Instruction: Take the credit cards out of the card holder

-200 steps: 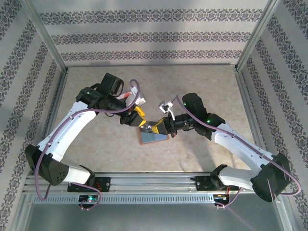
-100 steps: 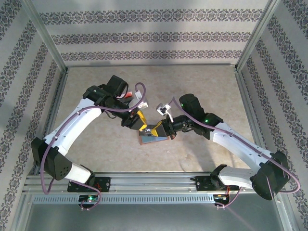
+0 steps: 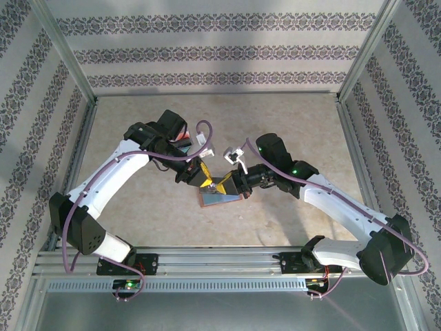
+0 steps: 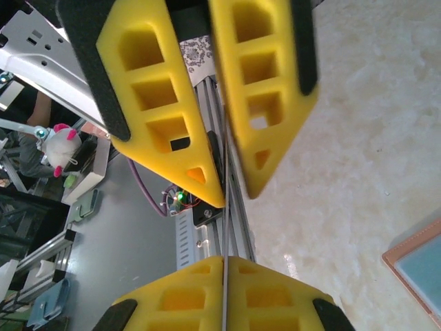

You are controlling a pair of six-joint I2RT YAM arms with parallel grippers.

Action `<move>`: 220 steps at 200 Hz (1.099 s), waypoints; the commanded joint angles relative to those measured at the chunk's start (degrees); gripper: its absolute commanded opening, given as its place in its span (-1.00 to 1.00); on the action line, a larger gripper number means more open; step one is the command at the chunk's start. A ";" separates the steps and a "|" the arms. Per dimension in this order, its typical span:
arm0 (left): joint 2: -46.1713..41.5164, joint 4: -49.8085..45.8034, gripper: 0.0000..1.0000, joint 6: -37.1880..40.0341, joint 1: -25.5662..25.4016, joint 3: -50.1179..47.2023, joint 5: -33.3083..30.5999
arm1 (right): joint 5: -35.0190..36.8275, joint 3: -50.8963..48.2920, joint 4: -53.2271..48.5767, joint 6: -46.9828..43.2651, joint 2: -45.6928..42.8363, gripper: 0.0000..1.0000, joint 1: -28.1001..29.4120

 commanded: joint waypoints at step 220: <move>-1.17 47.30 -1.00 1.83 18.69 -16.58 -16.60 | 31.86 -7.54 1.50 15.52 -14.73 0.96 -10.08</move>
